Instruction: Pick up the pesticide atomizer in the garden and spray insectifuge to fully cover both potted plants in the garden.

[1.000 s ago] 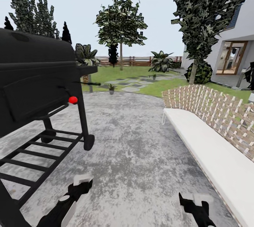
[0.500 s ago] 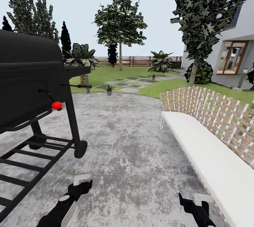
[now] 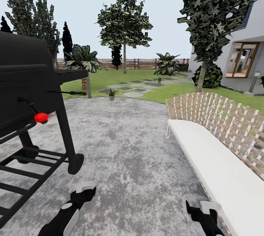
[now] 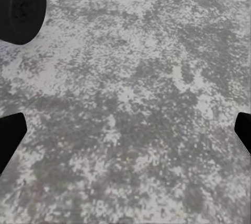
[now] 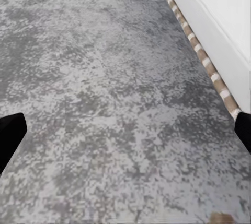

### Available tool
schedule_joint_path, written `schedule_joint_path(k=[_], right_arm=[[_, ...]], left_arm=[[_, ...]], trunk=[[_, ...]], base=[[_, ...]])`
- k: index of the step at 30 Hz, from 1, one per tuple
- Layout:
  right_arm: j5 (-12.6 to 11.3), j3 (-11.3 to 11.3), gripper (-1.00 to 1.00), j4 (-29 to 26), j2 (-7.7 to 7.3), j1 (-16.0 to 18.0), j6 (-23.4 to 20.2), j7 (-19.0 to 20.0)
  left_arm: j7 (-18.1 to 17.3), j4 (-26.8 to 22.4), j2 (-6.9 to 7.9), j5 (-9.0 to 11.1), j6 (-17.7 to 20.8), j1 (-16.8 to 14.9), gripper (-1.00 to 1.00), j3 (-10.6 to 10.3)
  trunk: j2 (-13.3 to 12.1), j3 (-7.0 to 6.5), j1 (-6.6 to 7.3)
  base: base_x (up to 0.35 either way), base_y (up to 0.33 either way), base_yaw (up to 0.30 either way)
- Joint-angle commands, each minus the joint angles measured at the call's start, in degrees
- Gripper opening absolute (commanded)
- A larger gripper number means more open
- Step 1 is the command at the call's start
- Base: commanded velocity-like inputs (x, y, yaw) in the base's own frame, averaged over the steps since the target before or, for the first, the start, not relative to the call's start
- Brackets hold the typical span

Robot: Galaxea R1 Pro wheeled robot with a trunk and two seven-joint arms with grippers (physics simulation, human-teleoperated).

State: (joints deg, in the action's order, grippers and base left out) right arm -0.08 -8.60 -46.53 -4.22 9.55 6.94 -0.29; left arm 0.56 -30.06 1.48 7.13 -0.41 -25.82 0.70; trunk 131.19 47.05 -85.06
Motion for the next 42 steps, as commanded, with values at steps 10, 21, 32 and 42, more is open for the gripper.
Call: schedule_joint_path(k=[10,21,32,42], right_arm=[[-0.01,-0.01,1.0,0.03,0.0,0.03,0.17,-0.04],[0.03,-0.01,1.0,0.03,0.0,0.03,0.17,-0.05],[0.05,-0.01,1.0,0.03,0.0,0.03,0.17,-0.12],[0.08,-0.01,1.0,0.03,0.0,0.03,0.17,-0.28]], left_arm=[[0.06,0.0,0.42,0.68,-0.03,-0.02,1.0,-0.09],[0.06,0.0,0.45,0.69,-0.02,-0.02,1.0,-0.16],[0.06,0.0,0.52,0.69,-0.01,-0.02,1.0,-0.1],[0.06,0.0,0.61,0.69,0.06,-0.02,1.0,-0.08]], trunk=[[0.02,0.06,-0.02],[0.02,0.06,-0.02],[0.02,0.06,-0.02],[0.02,0.06,-0.02]], base=[[0.331,-0.007,0.0],[0.332,0.0,0.0],[0.332,0.0,0.0],[0.332,0.0,0.0]])
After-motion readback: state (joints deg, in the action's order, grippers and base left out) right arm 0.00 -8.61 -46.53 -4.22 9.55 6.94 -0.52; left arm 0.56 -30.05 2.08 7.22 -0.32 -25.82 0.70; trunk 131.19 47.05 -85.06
